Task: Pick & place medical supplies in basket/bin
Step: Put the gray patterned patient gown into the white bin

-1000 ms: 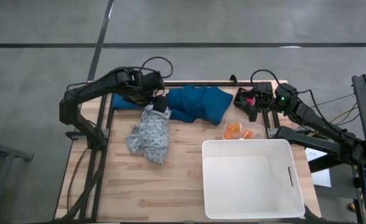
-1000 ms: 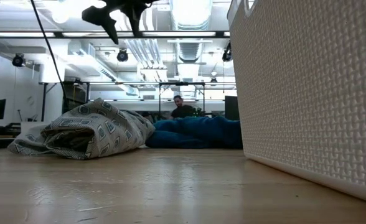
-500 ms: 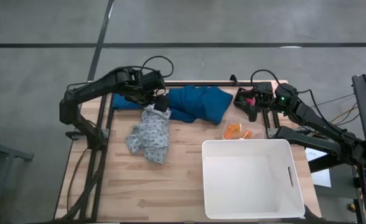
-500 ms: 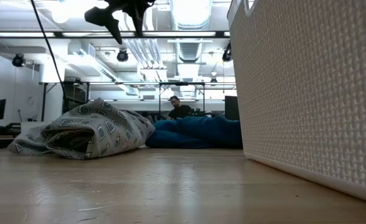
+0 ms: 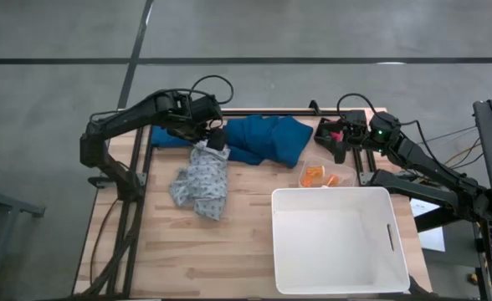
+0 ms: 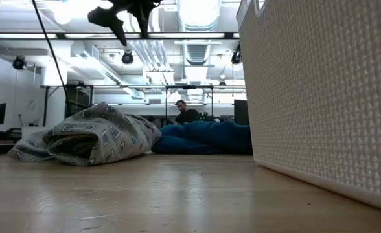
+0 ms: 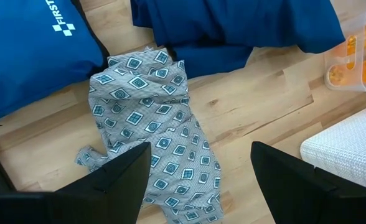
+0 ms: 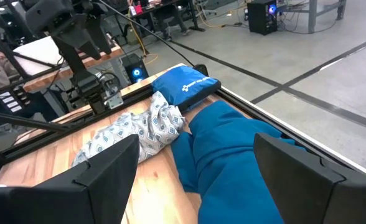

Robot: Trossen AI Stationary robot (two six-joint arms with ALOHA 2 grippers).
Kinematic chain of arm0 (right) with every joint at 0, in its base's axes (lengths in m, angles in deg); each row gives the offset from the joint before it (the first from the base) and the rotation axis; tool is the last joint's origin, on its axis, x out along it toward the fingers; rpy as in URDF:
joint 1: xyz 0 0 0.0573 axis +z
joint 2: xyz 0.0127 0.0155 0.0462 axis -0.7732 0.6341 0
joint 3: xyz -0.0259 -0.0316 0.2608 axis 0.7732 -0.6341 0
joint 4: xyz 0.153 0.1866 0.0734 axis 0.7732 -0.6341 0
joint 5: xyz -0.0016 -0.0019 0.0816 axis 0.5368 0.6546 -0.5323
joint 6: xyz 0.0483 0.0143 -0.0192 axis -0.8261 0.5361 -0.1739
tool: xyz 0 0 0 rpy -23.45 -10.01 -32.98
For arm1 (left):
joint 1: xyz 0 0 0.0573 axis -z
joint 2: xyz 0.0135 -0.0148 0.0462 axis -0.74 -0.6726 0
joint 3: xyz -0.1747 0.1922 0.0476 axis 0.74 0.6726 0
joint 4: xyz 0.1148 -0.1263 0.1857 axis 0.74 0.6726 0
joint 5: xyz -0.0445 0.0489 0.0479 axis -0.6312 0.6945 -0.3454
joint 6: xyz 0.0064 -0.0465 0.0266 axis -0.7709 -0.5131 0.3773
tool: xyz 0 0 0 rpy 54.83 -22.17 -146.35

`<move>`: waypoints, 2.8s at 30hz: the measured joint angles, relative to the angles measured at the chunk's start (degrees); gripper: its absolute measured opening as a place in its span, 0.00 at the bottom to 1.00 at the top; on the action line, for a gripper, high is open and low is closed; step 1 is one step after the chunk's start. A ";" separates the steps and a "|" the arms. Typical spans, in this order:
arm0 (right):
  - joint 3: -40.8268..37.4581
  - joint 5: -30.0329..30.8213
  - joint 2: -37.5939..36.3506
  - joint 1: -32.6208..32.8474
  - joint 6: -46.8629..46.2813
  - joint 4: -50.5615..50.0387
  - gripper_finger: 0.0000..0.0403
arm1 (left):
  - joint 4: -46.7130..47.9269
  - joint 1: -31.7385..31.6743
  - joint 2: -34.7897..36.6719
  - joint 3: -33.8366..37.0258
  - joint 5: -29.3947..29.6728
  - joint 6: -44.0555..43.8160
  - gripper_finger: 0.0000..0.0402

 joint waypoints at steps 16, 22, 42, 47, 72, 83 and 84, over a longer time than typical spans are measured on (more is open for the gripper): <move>0.00 0.00 -0.02 -0.01 0.02 0.02 0.77 | 2.24 0.02 0.00 0.47 2.35 -10.58 0.85; 0.00 0.00 -0.02 -0.01 0.02 0.00 0.77 | 2.39 0.02 -0.02 0.85 2.36 -11.30 0.97; 0.00 0.00 -0.02 0.00 0.02 0.02 0.77 | -6.39 0.68 -0.31 10.62 2.36 -10.84 0.95; 0.00 0.00 -0.02 0.00 0.02 0.02 0.77 | -11.90 0.68 -0.31 17.74 0.87 -11.30 0.95; 0.00 0.00 -0.02 0.00 0.02 0.02 0.77 | -31.31 1.94 -0.26 37.70 -7.59 -20.25 0.95; 0.00 0.00 -0.02 0.00 0.01 0.02 0.77 | -42.14 2.36 -0.20 45.43 -7.58 -20.43 0.95; 0.00 0.00 -0.02 0.00 0.02 0.02 0.77 | -43.15 2.36 -0.20 46.02 -7.58 -20.43 0.95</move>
